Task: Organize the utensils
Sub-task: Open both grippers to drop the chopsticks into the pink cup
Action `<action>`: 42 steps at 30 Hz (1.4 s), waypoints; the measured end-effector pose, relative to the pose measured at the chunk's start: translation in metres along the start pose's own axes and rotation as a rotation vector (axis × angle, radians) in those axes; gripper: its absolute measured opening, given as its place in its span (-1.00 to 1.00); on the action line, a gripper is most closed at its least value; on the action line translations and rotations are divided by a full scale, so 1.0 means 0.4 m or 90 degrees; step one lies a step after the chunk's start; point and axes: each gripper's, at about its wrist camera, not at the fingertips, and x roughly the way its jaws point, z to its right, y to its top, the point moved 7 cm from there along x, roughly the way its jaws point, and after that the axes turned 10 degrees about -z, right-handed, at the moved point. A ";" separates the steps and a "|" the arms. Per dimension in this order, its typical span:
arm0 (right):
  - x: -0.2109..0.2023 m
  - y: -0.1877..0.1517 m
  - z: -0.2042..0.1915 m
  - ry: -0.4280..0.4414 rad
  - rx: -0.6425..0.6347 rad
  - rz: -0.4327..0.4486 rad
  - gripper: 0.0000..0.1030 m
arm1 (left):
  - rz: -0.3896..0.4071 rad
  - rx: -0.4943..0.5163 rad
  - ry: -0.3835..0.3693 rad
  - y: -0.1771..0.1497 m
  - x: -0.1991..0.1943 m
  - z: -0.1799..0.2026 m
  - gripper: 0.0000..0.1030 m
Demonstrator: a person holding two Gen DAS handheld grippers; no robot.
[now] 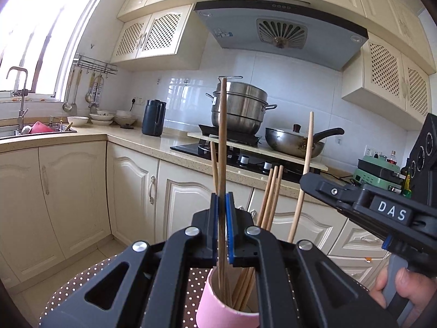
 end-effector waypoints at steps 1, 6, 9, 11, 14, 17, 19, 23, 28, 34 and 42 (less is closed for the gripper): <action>-0.003 -0.003 -0.001 -0.001 0.002 0.001 -0.88 | -0.002 -0.001 0.000 -0.004 -0.004 0.000 -0.89; -0.013 -0.024 0.000 -0.003 0.010 -0.001 -0.88 | -0.011 -0.011 0.001 -0.028 -0.023 -0.011 -0.89; -0.017 -0.035 0.001 -0.007 0.012 0.000 -0.88 | -0.020 -0.017 -0.003 -0.043 -0.030 -0.012 -0.89; -0.017 -0.042 0.001 -0.005 0.018 -0.004 -0.88 | -0.020 -0.017 -0.004 -0.047 -0.035 -0.009 -0.89; -0.022 -0.051 -0.008 -0.011 0.006 -0.007 -0.88 | -0.028 -0.022 -0.010 -0.054 -0.040 -0.004 -0.89; -0.024 -0.066 -0.011 -0.017 -0.001 -0.011 -0.88 | -0.032 -0.030 -0.011 -0.063 -0.046 -0.005 -0.84; -0.020 -0.077 -0.008 -0.021 0.001 -0.016 -0.88 | -0.035 -0.033 -0.006 -0.067 -0.049 -0.008 -0.57; -0.011 -0.099 -0.009 -0.019 0.005 -0.029 -0.88 | -0.039 -0.035 -0.004 -0.066 -0.056 -0.012 -0.51; -0.004 -0.119 -0.008 -0.014 0.020 -0.039 -0.88 | -0.044 -0.042 0.005 -0.071 -0.069 -0.028 -0.43; 0.005 -0.138 -0.004 -0.019 0.034 -0.062 -0.87 | -0.069 -0.047 0.034 -0.079 -0.082 -0.054 -0.24; -0.008 -0.142 0.011 -0.032 0.063 -0.085 -0.64 | -0.145 -0.065 0.018 -0.130 -0.086 -0.075 -0.14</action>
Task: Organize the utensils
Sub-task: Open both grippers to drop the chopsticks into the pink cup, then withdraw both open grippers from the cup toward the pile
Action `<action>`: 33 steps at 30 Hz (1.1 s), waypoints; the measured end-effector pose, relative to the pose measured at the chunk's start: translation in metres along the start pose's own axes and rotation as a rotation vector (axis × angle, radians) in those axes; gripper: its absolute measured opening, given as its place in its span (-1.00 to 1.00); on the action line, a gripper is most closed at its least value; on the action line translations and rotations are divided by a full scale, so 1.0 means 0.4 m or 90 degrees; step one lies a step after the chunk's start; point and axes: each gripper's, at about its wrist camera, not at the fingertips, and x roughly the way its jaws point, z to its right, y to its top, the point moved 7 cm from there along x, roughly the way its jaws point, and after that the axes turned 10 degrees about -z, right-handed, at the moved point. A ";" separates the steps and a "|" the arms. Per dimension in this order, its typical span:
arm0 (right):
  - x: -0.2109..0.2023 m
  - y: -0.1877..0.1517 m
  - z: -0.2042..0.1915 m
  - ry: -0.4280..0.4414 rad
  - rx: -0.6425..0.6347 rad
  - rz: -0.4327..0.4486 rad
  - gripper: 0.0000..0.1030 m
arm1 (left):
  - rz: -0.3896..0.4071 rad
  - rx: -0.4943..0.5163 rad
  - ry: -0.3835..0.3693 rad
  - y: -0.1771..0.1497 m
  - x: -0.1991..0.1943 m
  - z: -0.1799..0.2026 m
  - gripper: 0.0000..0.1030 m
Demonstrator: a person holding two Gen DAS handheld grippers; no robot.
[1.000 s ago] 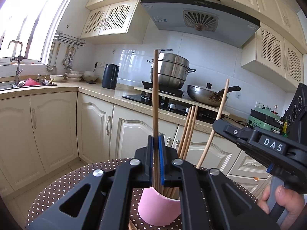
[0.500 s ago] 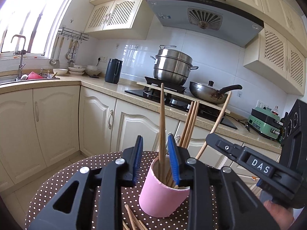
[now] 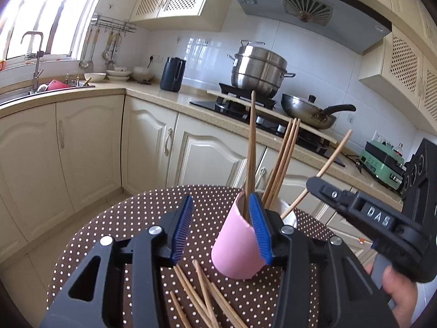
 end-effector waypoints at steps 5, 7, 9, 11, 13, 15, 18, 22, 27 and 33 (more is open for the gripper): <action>-0.033 0.001 0.001 -0.014 -0.002 0.013 0.06 | -0.021 0.010 0.004 -0.025 -0.016 -0.003 -0.11; -0.045 -0.003 -0.001 -0.017 -0.004 0.014 0.06 | -0.028 0.008 0.009 -0.032 -0.026 -0.008 -0.11; -0.057 -0.010 -0.001 -0.017 -0.001 0.011 0.06 | -0.040 0.007 0.011 -0.040 -0.033 -0.010 -0.11; -0.071 -0.019 -0.002 -0.022 -0.005 0.008 0.06 | -0.053 0.004 0.009 -0.052 -0.042 -0.012 -0.11; -0.084 -0.036 -0.004 -0.024 -0.008 0.000 0.06 | -0.063 0.006 0.008 -0.068 -0.050 -0.012 -0.12; -0.093 -0.057 -0.007 -0.025 -0.012 -0.011 0.06 | -0.080 0.006 0.007 -0.089 -0.056 -0.012 -0.11; -0.097 -0.101 -0.011 -0.026 -0.019 -0.039 0.06 | -0.102 0.014 0.014 -0.127 -0.060 -0.008 -0.12; -0.087 -0.172 -0.019 -0.028 -0.037 -0.088 0.06 | -0.147 0.027 0.017 -0.181 -0.050 0.003 -0.11; -0.069 -0.265 -0.003 -0.033 -0.041 -0.146 0.06 | -0.226 0.037 0.012 -0.274 -0.010 0.015 -0.12; -0.044 -0.339 0.011 -0.027 -0.039 -0.192 0.06 | -0.280 0.045 0.026 -0.340 0.035 0.015 -0.41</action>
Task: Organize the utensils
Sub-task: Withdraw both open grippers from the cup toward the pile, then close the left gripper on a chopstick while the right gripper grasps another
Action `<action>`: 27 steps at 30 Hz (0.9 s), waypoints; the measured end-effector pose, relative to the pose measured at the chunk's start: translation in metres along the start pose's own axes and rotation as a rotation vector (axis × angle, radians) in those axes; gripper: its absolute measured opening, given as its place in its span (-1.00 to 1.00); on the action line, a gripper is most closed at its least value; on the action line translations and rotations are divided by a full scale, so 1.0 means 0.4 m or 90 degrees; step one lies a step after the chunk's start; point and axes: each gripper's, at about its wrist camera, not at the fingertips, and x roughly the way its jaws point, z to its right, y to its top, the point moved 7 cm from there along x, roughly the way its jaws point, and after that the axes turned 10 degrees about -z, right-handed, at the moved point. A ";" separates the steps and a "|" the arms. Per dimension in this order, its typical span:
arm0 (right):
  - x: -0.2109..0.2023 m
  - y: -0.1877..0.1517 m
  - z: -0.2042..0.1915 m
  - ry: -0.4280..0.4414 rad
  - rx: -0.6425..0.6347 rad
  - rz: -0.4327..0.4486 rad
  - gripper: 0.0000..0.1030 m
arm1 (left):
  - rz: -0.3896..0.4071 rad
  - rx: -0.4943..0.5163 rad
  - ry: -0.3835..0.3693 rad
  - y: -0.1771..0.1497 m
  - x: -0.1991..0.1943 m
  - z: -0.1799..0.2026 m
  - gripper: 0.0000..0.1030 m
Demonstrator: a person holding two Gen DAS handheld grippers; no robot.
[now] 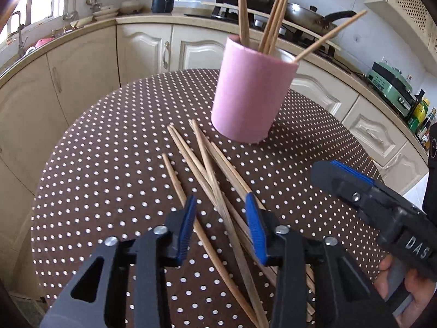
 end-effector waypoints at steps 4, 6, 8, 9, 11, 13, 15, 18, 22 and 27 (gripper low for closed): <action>0.015 -0.019 0.000 0.009 0.000 -0.011 0.06 | -0.016 0.010 0.012 0.000 0.022 0.004 -0.55; 0.020 -0.022 0.004 0.015 0.004 -0.014 0.06 | -0.028 0.010 0.013 0.004 0.032 0.007 -0.72; 0.026 -0.023 0.005 0.019 0.006 -0.019 0.06 | -0.027 0.011 0.014 0.009 0.034 0.009 -0.73; 0.030 -0.025 0.005 0.021 0.006 -0.022 0.06 | -0.029 0.012 0.015 0.010 0.035 0.009 -0.76; 0.035 -0.028 0.004 0.026 0.007 -0.027 0.05 | -0.030 0.011 0.019 0.017 0.036 0.009 -0.82; 0.038 -0.027 0.001 0.027 0.004 -0.030 0.06 | -0.031 0.012 0.017 0.022 0.037 0.008 -0.83; 0.044 -0.024 0.002 0.027 0.003 -0.034 0.06 | -0.030 0.004 0.018 0.023 0.034 -0.002 -0.88; 0.051 -0.026 0.002 0.024 0.000 -0.045 0.06 | -0.026 -0.013 -0.010 0.022 0.023 -0.014 -0.89; 0.066 -0.022 0.003 0.008 -0.009 -0.068 0.03 | -0.003 -0.020 -0.022 0.026 -0.010 -0.026 -0.89; 0.094 -0.016 -0.017 -0.020 -0.048 -0.113 -0.32 | 0.012 -0.033 -0.017 0.018 -0.051 -0.069 -0.89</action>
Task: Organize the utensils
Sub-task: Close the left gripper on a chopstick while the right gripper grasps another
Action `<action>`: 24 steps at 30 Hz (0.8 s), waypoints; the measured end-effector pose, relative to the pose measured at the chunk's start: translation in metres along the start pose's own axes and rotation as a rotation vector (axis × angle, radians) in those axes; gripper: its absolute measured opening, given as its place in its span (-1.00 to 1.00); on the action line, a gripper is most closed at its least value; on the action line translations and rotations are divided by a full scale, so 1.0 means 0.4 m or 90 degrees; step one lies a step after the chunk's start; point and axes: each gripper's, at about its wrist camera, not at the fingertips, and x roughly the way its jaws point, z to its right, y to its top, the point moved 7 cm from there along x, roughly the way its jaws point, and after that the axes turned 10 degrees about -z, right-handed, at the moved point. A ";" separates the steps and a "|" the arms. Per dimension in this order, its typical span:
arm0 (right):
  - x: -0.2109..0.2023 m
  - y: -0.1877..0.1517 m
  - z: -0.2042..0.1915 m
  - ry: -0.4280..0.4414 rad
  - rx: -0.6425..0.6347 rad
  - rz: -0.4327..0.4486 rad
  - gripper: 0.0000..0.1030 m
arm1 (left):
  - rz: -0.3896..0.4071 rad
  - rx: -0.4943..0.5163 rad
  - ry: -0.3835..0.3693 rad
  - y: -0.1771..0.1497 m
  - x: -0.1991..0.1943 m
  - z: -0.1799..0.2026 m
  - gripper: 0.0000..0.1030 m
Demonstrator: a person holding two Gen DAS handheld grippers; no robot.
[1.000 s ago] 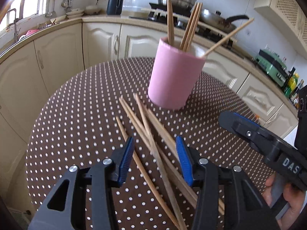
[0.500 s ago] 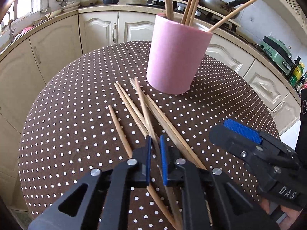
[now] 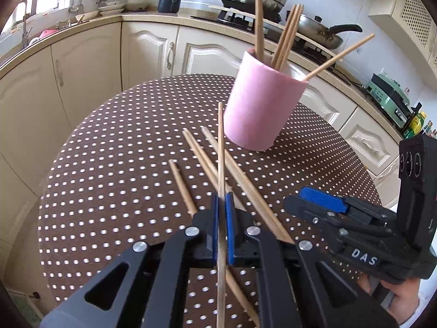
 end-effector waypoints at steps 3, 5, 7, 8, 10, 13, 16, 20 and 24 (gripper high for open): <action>0.012 0.008 -0.014 -0.026 -0.022 -0.018 -0.35 | -0.011 -0.016 0.021 -0.014 -0.005 -0.043 -0.89; 0.017 0.012 -0.032 -0.025 -0.038 -0.026 -0.36 | -0.023 -0.026 0.032 -0.030 -0.006 -0.071 -0.89; 0.026 0.015 -0.046 -0.032 -0.051 -0.038 -0.41 | -0.034 -0.036 0.032 -0.041 -0.004 -0.089 -0.89; 0.032 0.015 -0.052 -0.039 -0.057 -0.046 -0.42 | -0.038 -0.039 0.035 -0.047 -0.002 -0.097 -0.89; 0.040 0.014 -0.061 -0.046 -0.065 -0.055 -0.43 | -0.044 -0.039 0.044 -0.056 0.000 -0.113 -0.89; 0.052 0.020 -0.065 -0.063 -0.074 -0.063 -0.44 | -0.050 -0.042 0.048 -0.068 0.003 -0.129 -0.89; 0.056 0.028 -0.069 -0.077 -0.078 -0.070 -0.45 | -0.050 -0.040 0.047 -0.067 0.004 -0.142 -0.89; 0.066 0.039 -0.087 -0.096 -0.098 -0.090 -0.45 | -0.058 -0.025 0.059 -0.057 0.009 -0.143 -0.89; 0.083 0.059 -0.103 -0.128 -0.131 -0.125 -0.45 | -0.072 -0.010 0.076 -0.033 0.024 -0.127 -0.89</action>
